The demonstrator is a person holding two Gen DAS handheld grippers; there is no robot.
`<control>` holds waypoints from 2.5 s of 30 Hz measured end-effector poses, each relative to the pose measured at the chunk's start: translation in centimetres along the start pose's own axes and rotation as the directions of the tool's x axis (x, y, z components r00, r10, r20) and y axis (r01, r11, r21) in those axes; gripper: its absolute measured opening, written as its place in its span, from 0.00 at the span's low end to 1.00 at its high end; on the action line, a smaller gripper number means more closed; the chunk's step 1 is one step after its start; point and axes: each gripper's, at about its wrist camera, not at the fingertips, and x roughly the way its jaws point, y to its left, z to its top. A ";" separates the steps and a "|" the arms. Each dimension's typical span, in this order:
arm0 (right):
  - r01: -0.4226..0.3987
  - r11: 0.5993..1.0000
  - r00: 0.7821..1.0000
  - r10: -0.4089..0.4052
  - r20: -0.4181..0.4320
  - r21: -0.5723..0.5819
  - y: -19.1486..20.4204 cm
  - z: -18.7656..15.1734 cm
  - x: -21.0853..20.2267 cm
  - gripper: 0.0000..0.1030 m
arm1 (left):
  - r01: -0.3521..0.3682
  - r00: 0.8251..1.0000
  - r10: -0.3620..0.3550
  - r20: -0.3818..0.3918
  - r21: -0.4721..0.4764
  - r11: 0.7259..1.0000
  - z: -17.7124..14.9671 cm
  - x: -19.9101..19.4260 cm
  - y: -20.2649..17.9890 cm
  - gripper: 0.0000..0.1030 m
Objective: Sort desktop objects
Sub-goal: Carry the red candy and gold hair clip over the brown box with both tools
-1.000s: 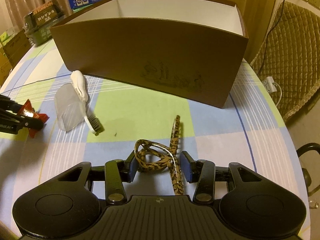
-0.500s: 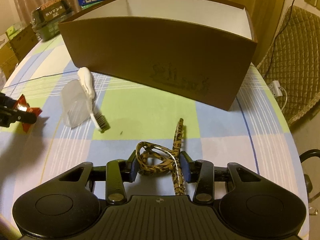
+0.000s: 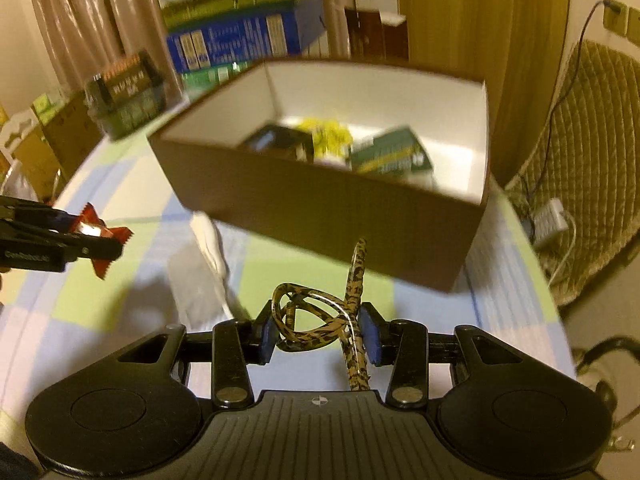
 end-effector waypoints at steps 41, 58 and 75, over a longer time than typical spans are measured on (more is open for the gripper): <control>0.166 0.986 0.986 -0.165 -0.030 0.030 -9.5 18.6 13.2 0.38 | -0.030 1.000 0.031 -0.002 0.087 0.996 20.9 16.2 0.6 0.42; 0.197 0.978 0.978 -0.201 -0.061 -0.062 -10.3 19.1 15.8 0.38 | -0.109 0.991 0.121 -0.065 0.163 0.981 21.9 21.7 1.0 0.47; 0.193 0.976 0.980 -0.197 -0.029 -0.103 -10.4 19.1 15.8 0.39 | -0.088 0.995 0.096 -0.037 0.173 0.981 21.4 19.4 0.5 0.62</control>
